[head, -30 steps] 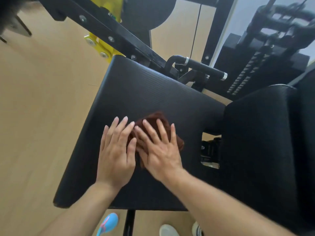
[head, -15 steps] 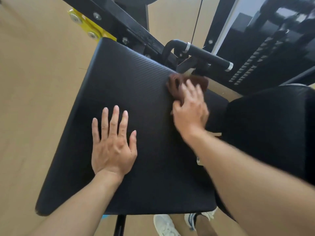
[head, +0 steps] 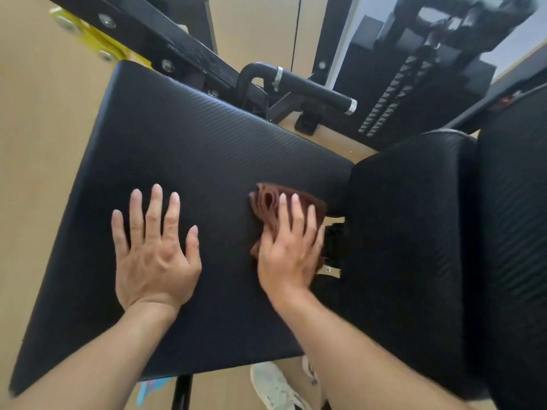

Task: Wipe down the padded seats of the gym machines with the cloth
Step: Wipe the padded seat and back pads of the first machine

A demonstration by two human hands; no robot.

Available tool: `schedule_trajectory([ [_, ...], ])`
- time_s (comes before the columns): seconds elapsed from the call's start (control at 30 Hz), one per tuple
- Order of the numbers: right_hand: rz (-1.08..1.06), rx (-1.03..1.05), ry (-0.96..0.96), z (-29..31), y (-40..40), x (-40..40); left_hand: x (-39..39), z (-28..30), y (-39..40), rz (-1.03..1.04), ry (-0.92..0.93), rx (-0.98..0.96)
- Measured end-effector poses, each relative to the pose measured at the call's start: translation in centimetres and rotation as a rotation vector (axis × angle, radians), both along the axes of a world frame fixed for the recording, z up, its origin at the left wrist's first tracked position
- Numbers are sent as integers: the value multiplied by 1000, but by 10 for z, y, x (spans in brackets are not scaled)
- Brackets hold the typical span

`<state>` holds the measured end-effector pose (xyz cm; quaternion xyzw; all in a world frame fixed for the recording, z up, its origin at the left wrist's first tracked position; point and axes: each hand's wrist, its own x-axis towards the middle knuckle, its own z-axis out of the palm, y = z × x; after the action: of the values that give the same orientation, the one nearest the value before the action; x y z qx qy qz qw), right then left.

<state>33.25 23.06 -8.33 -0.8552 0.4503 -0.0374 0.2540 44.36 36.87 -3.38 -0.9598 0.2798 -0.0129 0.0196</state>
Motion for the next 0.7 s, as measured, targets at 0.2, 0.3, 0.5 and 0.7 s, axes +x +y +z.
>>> schedule_trajectory([
  [0.2, -504, 197, 7, -7, -111, 76, 0, -2, 2, -2, -8, -8],
  [0.3, -450, 98, -36, -2, -94, 75, -2, -3, 3, -5, -15, -12],
  [0.5, 551, -95, -260, 32, -42, 121, -1, -1, 0, -5, -30, 12],
  [0.7, -22, 17, 50, 1, -131, 77, -1, 0, -1, -12, -25, 5],
])
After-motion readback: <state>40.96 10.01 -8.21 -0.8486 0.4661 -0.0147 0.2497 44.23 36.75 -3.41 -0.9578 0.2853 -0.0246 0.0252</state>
